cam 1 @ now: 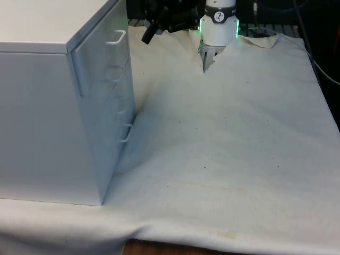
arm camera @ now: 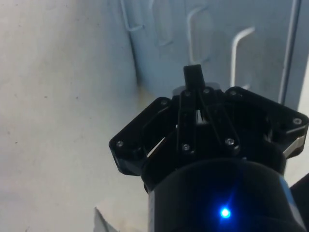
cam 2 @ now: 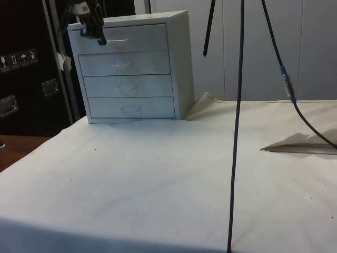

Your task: Open the drawer, then close it.

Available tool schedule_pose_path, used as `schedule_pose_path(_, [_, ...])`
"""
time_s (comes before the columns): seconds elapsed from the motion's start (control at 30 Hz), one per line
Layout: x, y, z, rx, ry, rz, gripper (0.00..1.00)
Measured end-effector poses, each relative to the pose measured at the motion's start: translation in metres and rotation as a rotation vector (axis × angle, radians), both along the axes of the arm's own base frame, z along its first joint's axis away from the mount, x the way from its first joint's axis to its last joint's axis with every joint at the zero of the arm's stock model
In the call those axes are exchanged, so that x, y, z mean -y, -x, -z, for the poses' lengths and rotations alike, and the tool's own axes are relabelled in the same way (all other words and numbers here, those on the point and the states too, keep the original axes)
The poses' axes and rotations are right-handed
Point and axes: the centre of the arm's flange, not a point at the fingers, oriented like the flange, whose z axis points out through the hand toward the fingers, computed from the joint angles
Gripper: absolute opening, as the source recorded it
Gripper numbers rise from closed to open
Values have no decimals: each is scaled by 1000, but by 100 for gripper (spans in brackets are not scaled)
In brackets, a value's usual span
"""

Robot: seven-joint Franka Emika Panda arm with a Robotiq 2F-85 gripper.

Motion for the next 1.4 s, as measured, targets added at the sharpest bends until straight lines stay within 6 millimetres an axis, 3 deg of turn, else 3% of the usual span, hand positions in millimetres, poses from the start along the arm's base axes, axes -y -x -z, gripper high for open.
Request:
schedule_pose_path(0.67, [-21,-2,7,36,-145,14,0])
schedule_pose_path(0.97, [-22,-2,7,43,-168,19,0])
schedule_pose_path(1.33, [-22,-2,8,42,-166,19,57])
schedule_pose_path(1.4, [-22,-2,8,42,-166,19,75])
